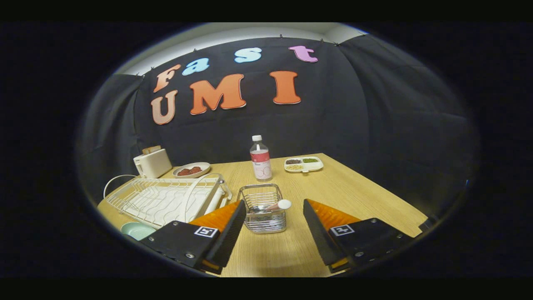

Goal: Take the plate from the dish rack, then take the spoon from the basket and place it into the plate.

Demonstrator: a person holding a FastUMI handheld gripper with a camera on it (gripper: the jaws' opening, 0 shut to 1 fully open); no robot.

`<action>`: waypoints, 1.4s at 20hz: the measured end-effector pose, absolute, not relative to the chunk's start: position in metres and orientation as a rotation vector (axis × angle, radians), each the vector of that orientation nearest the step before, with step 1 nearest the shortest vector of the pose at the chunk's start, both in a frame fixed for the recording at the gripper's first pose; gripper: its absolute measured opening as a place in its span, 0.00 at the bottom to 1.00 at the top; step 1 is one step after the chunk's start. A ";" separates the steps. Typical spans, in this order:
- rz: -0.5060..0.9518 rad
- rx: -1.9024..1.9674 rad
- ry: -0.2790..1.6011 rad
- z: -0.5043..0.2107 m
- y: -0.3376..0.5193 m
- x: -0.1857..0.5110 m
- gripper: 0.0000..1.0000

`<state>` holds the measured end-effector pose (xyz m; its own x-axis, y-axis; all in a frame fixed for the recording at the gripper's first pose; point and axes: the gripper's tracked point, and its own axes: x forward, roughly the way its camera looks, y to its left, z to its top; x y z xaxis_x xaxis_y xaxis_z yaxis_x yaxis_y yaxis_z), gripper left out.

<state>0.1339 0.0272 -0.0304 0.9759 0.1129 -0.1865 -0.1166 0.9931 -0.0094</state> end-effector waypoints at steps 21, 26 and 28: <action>0.089 -0.076 0.069 0.054 0.042 0.078 0.08; 0.161 -0.058 0.035 0.073 0.072 0.020 0.08; 0.202 -0.049 0.028 0.073 0.088 -0.003 0.08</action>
<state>-0.0028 0.0883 0.0734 0.9792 0.2002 -0.0330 -0.2016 0.9784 -0.0459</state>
